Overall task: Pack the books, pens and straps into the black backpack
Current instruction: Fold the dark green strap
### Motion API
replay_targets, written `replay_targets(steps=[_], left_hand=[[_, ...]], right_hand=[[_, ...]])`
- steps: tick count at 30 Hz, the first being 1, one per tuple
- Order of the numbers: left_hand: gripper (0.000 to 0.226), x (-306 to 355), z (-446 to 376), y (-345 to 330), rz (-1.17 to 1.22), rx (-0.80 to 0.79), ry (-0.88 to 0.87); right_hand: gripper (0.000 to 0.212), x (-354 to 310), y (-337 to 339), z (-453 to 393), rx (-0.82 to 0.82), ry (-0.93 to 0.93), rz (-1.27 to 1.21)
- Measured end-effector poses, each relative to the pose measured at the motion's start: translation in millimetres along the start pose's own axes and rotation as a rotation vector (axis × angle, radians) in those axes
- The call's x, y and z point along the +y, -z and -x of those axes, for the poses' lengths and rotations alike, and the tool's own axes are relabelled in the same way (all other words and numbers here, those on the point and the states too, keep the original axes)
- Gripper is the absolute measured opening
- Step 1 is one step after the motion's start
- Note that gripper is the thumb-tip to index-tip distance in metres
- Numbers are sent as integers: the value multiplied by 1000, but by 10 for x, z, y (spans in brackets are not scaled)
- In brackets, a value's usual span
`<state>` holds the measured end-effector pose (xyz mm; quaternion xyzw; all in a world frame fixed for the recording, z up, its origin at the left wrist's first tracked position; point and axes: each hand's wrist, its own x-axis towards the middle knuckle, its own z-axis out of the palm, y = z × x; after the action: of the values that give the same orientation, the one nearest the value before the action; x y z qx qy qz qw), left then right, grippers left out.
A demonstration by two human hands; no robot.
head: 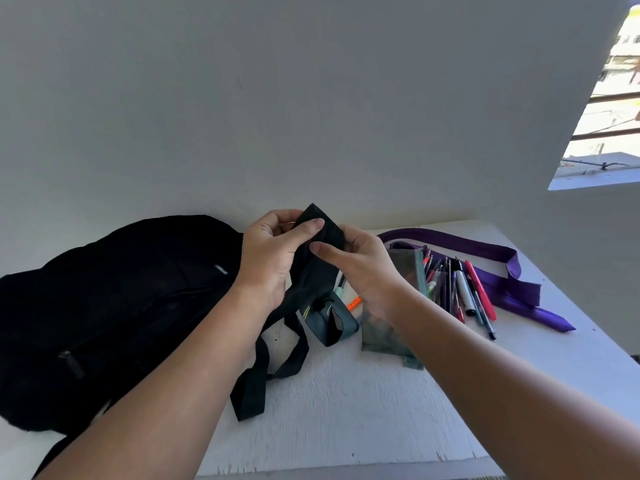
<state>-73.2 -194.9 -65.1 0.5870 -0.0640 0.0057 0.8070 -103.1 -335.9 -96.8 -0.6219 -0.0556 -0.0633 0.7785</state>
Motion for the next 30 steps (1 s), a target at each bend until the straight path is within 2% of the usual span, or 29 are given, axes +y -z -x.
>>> replay_targets(steps=[3, 5, 7, 9, 12, 14, 19, 23, 30], left_hand=[[30, 9, 28, 30, -110, -195, 159], [29, 5, 43, 29, -101, -248, 192], [26, 31, 20, -12, -61, -197, 126], [21, 94, -24, -68, -70, -125, 14], [15, 230, -83, -127, -112, -127, -103], [14, 306, -120, -136, -132, -124, -137], [15, 350, -186, -82, -72, -69, -148], [14, 429, -304, 88, 13, 138, -176], [12, 328, -381, 381, 168, 282, -37]], right_hand=[[21, -2, 0, -12, -1, 7, 20], [21, -11, -12, -20, 9, 5, 41], [23, -16, -34, -18, 8, -6, 82], [29, -18, -67, 13, -60, -36, 138], [22, 5, -115, 55, -196, -47, 222], [19, 9, -163, 65, -212, -44, 193], [15, -4, -213, 9, -142, -35, 200], [16, 18, -114, -33, -71, -99, 162], [7, 82, -87, -9, -75, -166, 114]])
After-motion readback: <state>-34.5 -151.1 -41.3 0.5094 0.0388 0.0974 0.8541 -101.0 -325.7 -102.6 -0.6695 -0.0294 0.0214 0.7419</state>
